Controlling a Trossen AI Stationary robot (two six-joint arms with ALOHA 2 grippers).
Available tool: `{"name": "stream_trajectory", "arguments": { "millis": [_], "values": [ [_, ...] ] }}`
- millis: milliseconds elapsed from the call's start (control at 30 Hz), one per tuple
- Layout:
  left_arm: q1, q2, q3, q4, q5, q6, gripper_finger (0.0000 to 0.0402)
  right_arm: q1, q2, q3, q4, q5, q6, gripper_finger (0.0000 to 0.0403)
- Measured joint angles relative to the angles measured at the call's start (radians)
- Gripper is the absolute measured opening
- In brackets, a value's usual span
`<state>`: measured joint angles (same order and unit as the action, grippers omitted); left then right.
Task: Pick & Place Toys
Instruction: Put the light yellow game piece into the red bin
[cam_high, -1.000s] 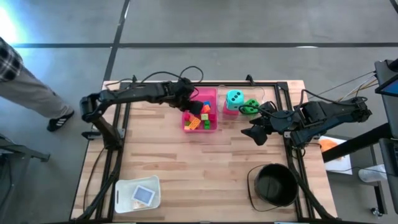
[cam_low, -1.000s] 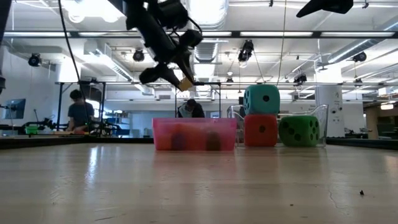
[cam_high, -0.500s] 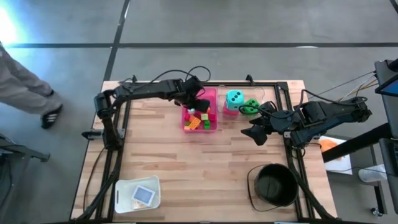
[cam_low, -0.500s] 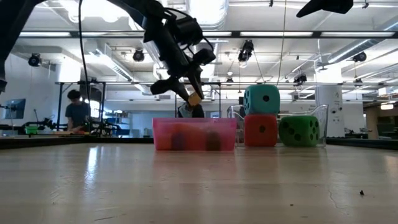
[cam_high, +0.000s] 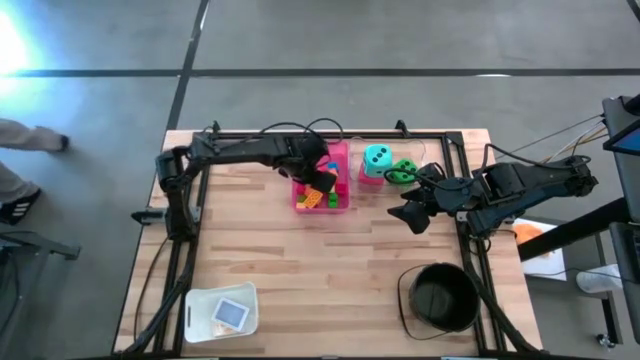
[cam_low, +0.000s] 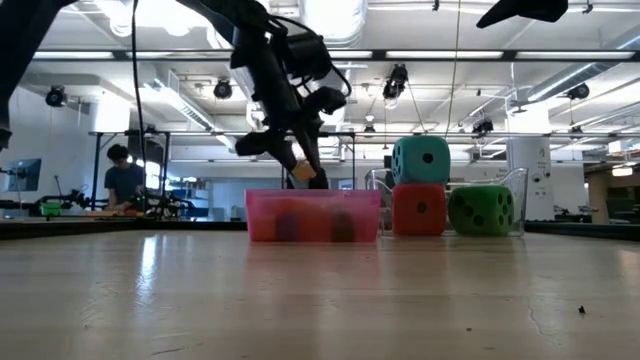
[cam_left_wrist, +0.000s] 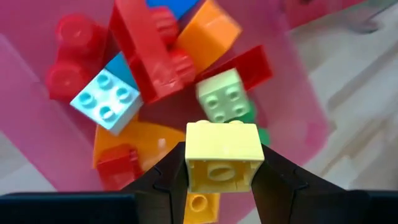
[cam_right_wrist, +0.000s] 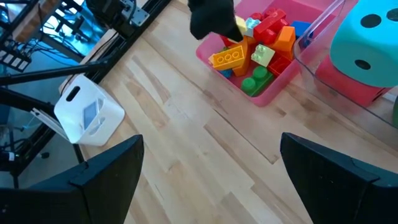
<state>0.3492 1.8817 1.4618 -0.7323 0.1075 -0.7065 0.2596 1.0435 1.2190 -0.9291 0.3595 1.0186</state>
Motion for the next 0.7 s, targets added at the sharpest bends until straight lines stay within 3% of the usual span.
{"name": "stream_trajectory", "arguments": {
  "millis": [700],
  "values": [
    [-0.045, 0.067, -0.002, -0.024, 0.015, -0.034, 0.0134, 0.000, 0.000, 0.000, 0.000, 0.000, 0.001, 0.0370]
  ]
}}
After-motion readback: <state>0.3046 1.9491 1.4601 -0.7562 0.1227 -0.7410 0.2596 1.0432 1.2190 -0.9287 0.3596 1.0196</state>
